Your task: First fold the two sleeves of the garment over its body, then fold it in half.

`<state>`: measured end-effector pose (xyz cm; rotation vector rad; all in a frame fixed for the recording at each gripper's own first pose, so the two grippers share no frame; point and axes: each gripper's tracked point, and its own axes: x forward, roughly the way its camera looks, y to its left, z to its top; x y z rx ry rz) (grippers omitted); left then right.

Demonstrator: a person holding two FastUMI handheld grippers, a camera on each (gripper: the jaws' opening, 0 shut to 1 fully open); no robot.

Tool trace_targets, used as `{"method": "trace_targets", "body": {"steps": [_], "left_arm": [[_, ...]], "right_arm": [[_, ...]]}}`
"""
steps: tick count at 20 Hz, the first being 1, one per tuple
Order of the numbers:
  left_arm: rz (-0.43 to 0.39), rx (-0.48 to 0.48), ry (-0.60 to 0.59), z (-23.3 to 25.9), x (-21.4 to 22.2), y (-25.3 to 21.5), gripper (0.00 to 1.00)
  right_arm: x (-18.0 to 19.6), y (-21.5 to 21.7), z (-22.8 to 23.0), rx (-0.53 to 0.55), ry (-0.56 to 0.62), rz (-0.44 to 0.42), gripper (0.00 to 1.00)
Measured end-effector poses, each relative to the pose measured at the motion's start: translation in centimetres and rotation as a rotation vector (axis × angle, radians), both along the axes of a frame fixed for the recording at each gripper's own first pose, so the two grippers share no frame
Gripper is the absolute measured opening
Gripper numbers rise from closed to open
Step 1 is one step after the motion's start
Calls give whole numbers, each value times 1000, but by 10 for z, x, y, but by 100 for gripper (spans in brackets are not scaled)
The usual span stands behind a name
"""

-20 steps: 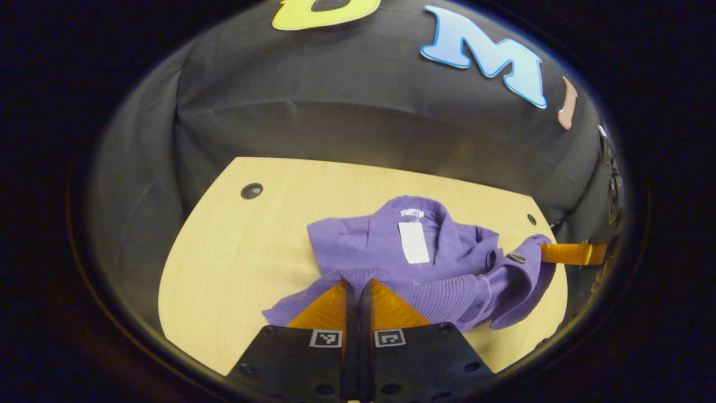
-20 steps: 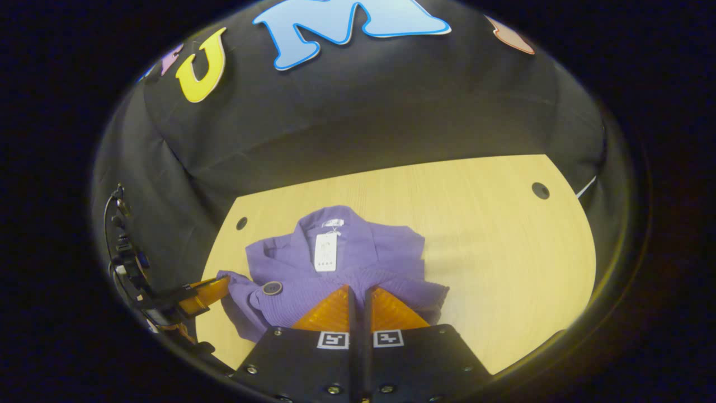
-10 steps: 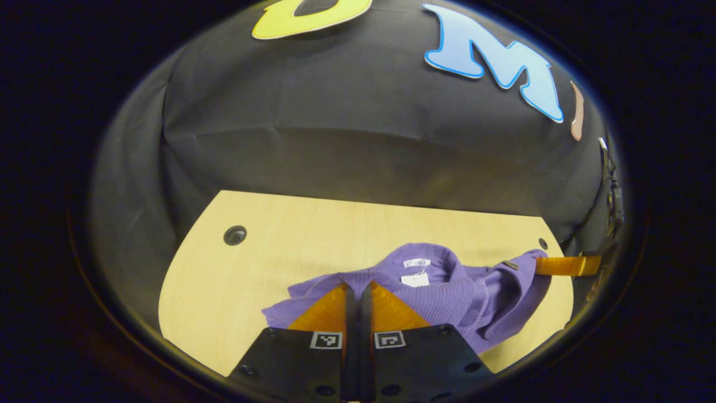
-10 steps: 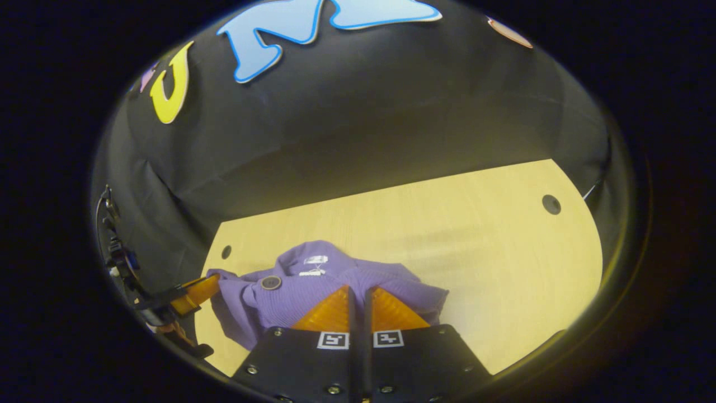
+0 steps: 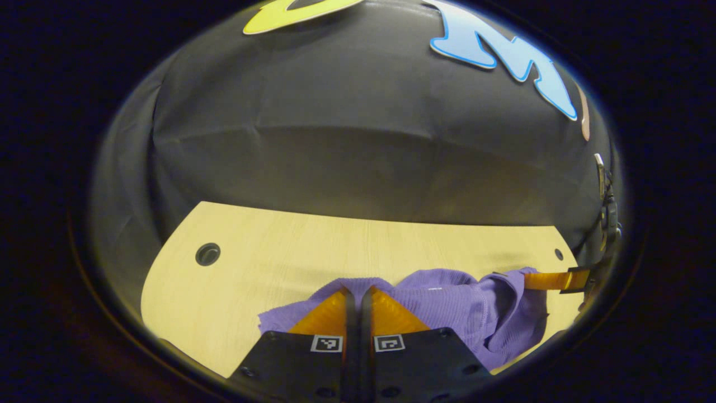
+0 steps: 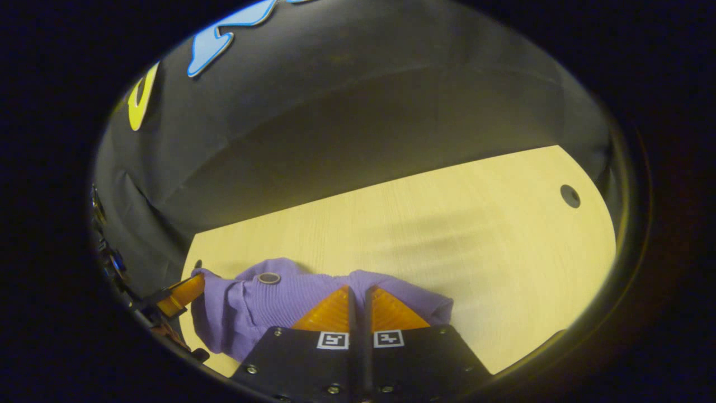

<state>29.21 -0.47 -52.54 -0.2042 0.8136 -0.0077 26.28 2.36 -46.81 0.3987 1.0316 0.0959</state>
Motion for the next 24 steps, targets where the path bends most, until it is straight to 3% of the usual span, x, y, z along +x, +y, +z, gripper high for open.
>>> {"method": "trace_targets", "body": {"steps": [4, 5, 8, 11, 17, 19, 20, 23, 24], "left_arm": [[16, 8, 65, -25, -9, -1, 6], [19, 14, 80, -28, -13, -1, 7], [21, 0, 54, -16, -15, -3, 7], [17, -3, 37, 6, -25, -3, 21], [8, 23, -79, 95, -48, -4, 20], [-8, 35, -131, 137, -60, -10, 26], [-18, 42, -155, 157, -67, -13, 26], [-42, 60, -231, 217, -90, -26, 26], [-52, 65, -255, 235, -101, -30, 21]], "right_arm": [[0, 3, -13, -22, -19, 32, 4], [-1, 3, -13, -31, -26, 42, 12], [-1, 3, -3, -47, -56, 44, 19], [-4, -2, 17, -61, -86, 32, 29], [-31, -6, 97, -63, -185, 41, 29], [-45, -7, 131, -70, -226, 52, 29], [-54, -8, 149, -74, -250, 58, 25], [-78, -10, 203, -78, -322, 65, 28], [-86, -11, 220, -74, -343, 63, 29]]}}
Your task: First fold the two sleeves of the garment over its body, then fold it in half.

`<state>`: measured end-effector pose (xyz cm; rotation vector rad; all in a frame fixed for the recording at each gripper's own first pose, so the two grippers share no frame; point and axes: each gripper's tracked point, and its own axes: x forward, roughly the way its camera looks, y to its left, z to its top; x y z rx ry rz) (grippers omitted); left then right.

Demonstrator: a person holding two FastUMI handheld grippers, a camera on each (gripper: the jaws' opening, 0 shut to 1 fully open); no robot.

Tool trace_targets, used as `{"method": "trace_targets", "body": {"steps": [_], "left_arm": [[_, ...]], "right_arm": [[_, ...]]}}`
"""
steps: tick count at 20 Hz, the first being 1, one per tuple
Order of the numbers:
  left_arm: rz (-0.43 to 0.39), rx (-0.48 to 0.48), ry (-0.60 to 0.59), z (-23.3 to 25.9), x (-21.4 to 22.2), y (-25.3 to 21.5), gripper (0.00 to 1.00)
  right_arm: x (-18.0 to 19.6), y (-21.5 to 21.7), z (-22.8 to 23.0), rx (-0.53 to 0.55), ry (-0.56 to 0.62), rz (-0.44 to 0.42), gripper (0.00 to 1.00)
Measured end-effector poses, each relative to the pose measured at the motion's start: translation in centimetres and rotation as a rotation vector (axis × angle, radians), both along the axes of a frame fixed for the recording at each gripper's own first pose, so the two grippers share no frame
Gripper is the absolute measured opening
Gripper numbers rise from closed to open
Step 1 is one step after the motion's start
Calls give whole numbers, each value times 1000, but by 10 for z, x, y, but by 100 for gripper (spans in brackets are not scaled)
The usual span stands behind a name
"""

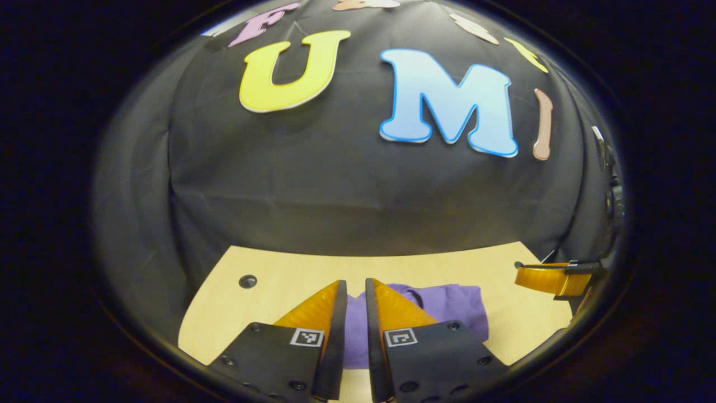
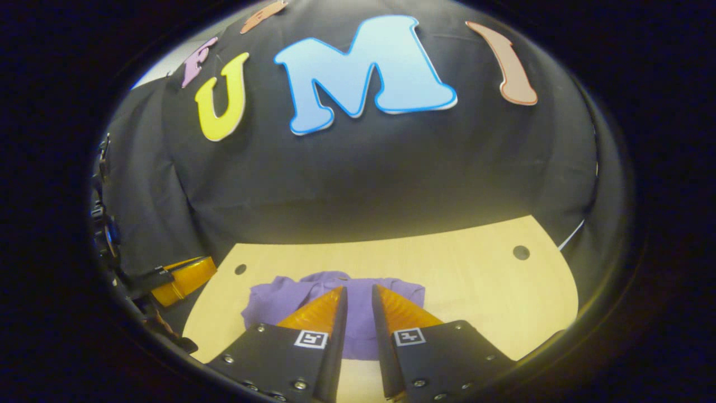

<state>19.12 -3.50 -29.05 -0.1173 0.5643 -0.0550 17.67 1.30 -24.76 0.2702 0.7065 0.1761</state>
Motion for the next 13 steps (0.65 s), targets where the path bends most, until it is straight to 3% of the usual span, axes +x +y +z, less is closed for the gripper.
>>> {"method": "trace_targets", "body": {"steps": [1, 3, 4, 9, 13], "left_arm": [[-10, 6, -25, 18, -11, -6, 26], [-32, 11, -64, 49, -31, -20, 21], [-41, 13, -86, 64, -41, -29, 26], [-46, -12, -223, 127, -85, -64, 21], [-81, -14, -252, 140, -126, -83, 20]], "right_arm": [[-10, 0, 18, 5, -24, -1, 29], [-28, -3, 51, 15, -71, 0, 29], [-36, -4, 66, 18, -98, -1, 25], [-83, -13, 122, 7, -247, -16, 28], [-121, -19, 146, -7, -310, -32, 28]]}}
